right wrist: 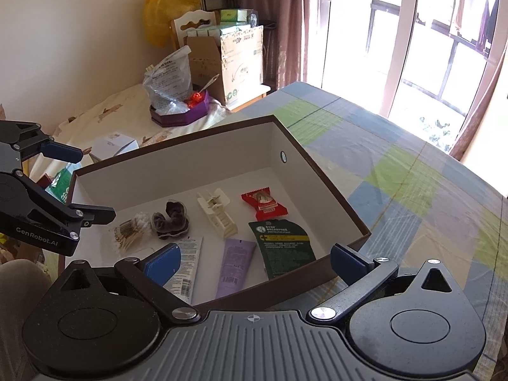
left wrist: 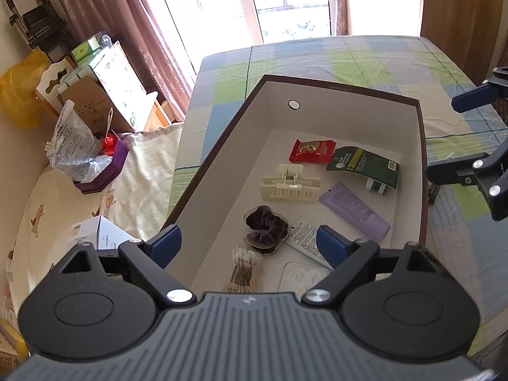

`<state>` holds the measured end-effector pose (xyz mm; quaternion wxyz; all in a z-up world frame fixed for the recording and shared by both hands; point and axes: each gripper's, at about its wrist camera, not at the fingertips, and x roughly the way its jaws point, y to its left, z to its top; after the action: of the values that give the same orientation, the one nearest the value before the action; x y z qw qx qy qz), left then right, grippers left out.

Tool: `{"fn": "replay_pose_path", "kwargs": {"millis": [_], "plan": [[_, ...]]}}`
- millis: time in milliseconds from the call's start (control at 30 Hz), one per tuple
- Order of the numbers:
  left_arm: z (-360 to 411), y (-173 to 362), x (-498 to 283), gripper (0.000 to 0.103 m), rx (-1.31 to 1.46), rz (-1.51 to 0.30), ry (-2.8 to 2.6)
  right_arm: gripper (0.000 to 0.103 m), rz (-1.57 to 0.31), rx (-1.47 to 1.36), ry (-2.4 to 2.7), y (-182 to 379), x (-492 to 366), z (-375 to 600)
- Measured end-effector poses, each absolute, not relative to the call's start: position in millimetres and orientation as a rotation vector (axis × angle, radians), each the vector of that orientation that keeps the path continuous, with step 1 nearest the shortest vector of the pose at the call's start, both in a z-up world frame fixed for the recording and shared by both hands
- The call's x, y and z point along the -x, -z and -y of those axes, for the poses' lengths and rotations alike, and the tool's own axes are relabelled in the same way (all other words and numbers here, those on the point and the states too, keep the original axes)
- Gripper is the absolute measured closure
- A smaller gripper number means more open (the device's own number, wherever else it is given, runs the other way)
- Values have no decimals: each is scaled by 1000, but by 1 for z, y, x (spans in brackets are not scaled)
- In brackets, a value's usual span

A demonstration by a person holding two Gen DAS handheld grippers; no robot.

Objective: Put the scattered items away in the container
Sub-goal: 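Withdraw both tools from the box toward the green tube and white bottle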

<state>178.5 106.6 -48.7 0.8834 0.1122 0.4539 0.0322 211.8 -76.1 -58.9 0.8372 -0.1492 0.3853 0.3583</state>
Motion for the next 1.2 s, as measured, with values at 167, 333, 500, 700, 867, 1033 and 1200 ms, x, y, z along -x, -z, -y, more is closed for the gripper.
{"fn": "replay_pose_path", "kwargs": {"millis": [167, 333, 500, 700, 867, 1033, 1200], "plan": [[-103, 37, -162, 12, -219, -931, -73, 0, -795, 278, -746, 48, -192, 91], [-99, 29, -147, 12, -202, -926, -80, 0, -791, 219, -718, 39, -175, 110], [-92, 20, -131, 11, -186, -919, -83, 0, -787, 223, -682, 30, -156, 126], [-84, 12, -110, 10, -141, -915, -81, 0, -795, 230, -627, 28, -134, 144], [-69, 17, -95, 10, -117, -919, -45, 0, -831, 193, -575, 34, -119, 159], [-54, 21, -80, 10, -94, -922, -8, 0, -871, 179, -517, 43, -103, 177], [-38, 27, -71, 10, -72, -917, 41, 0, -898, 183, -450, 50, -91, 196]]}}
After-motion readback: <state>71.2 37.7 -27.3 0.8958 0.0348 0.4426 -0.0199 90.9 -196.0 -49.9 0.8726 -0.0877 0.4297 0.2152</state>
